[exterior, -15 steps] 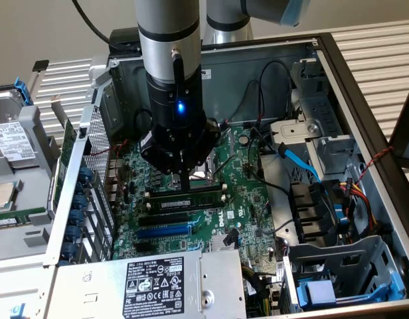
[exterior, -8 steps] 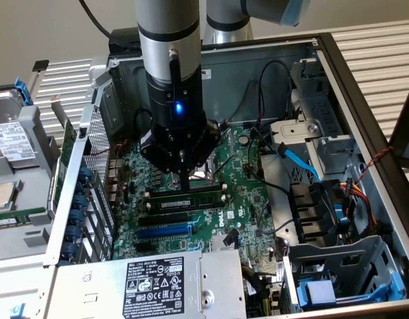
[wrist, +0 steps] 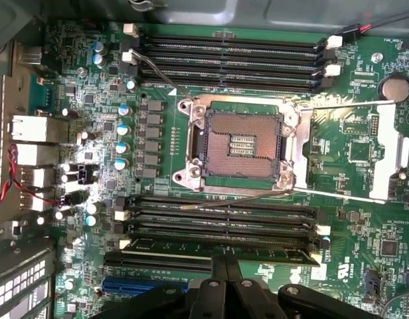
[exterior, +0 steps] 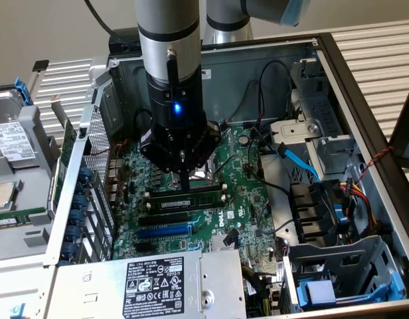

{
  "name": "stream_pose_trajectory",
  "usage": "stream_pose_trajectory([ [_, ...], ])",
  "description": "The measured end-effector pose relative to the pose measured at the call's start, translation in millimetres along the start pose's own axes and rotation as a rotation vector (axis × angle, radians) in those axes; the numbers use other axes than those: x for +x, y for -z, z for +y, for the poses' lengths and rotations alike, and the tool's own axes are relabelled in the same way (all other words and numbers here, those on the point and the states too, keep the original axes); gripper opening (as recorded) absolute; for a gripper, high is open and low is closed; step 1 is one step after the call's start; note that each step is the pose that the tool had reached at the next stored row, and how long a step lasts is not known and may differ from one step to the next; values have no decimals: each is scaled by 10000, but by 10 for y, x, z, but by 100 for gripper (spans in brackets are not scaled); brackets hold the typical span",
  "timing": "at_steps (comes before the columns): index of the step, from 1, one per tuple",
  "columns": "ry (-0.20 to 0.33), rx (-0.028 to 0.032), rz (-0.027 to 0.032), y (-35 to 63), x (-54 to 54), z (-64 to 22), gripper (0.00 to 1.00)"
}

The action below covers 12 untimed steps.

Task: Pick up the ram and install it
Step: 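Press down the ram until it locks into place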

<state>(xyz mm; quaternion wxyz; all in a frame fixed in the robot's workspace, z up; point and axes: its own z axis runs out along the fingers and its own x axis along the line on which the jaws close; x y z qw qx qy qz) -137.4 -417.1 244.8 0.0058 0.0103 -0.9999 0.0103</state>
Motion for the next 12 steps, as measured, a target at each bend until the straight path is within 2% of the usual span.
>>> stream_pose_trajectory([
  [4,-166,8,-58,0,-1,0,11],
  [12,-234,8,-61,0,-4,0,11],
])
